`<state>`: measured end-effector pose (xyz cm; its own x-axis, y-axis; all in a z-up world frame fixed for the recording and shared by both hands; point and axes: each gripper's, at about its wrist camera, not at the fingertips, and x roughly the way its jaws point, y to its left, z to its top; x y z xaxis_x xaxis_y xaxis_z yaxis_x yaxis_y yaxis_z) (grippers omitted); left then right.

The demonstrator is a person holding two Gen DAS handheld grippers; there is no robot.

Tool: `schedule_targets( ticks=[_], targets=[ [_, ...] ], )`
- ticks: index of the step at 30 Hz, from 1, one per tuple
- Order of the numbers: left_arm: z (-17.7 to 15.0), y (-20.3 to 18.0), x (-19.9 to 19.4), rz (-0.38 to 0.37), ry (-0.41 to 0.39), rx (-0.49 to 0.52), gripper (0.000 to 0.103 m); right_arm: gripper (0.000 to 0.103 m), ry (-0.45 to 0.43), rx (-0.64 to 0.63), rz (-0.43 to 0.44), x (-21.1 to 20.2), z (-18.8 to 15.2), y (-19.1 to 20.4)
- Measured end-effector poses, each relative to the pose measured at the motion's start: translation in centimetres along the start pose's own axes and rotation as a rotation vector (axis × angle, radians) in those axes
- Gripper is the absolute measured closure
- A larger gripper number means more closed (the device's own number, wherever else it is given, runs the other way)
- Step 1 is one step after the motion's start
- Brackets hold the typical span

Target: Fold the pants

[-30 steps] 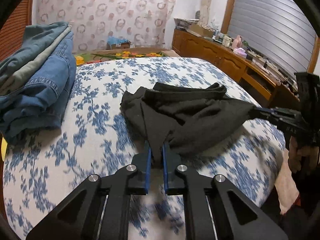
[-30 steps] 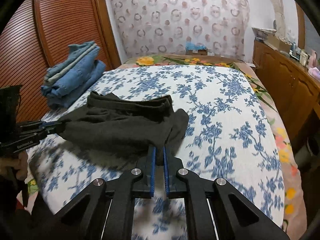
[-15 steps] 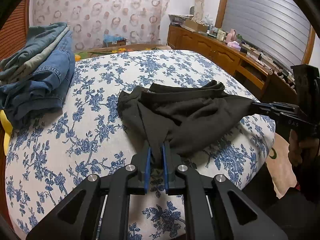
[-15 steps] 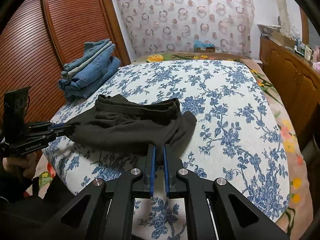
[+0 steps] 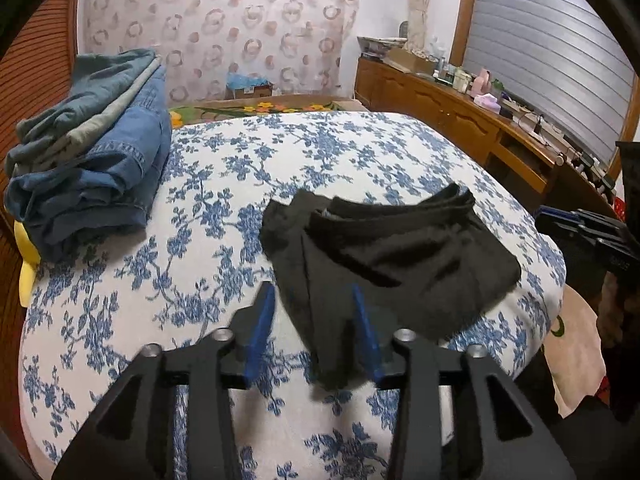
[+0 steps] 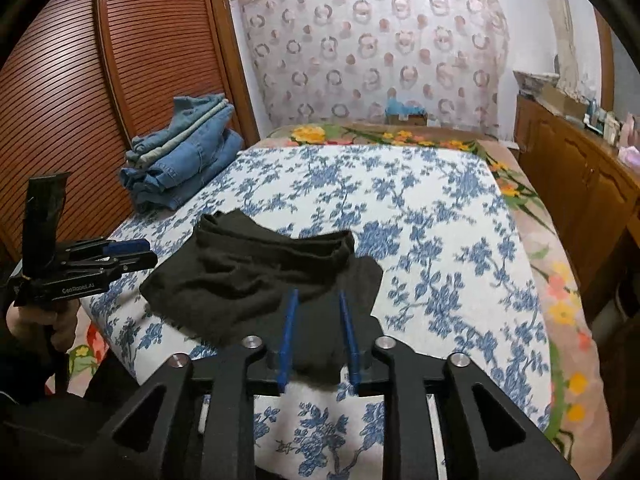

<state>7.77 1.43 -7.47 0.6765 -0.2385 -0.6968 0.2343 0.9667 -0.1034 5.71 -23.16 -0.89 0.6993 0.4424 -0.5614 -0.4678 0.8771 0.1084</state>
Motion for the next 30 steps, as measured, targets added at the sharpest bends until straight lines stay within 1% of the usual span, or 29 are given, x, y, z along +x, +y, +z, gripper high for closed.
schedule_targets(
  ticks=[1,5,10,15,20,26,30],
  targets=[
    [0.2,0.0,0.1,-0.001,-0.005,0.002,0.053,0.078,0.003,0.0,-0.001,0.1,0.0,0.0],
    [1.1,-0.2,0.9,-0.002,-0.001,0.016,0.053,0.075,0.018,-0.002,-0.009,1.3,0.4,-0.3],
    [2.2,-0.8,2.0,0.0,0.008,0.05,0.053,0.074,0.032,-0.01,0.009,3.5,1.3,-0.3],
    [2.6,-0.7,3.2,-0.015,0.015,0.034,0.053,0.073,0.067,-0.019,0.028,5.8,1.9,-0.4],
    [2.8,-0.6,4.4,-0.017,0.031,0.027,0.053,0.073,0.092,-0.051,0.016,7.0,2.4,-0.4],
    [3.3,-0.6,5.1,-0.032,0.037,0.036,0.053,0.073,0.135,-0.102,-0.023,8.6,3.1,-0.4],
    [3.8,-0.6,5.6,-0.024,0.034,0.054,0.053,0.073,0.155,-0.129,-0.02,9.5,3.5,-0.1]
  ],
)
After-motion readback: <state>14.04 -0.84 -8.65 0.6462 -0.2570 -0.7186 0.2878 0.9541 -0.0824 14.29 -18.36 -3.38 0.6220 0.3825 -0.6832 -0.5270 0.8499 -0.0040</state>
